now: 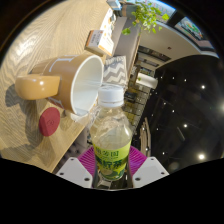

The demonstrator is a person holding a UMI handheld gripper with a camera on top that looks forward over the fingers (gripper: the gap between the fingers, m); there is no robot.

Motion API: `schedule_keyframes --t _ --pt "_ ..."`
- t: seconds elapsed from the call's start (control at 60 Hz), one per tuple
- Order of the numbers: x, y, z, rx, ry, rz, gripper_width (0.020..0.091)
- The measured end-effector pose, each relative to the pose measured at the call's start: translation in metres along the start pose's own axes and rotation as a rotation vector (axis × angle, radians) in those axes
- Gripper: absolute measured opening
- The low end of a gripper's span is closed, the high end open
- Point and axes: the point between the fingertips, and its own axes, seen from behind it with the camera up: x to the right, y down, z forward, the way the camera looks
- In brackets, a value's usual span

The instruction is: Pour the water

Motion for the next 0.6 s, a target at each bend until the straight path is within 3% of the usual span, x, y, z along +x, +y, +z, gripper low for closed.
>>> schedule_keyframes --t 0.383,0.6 --pt "0.017 0.006 -0.001 -0.016 -0.035 0.084 0.0392" --pt "0.013 0.000 -0.013 0.063 -0.240 0.664 0.0394"
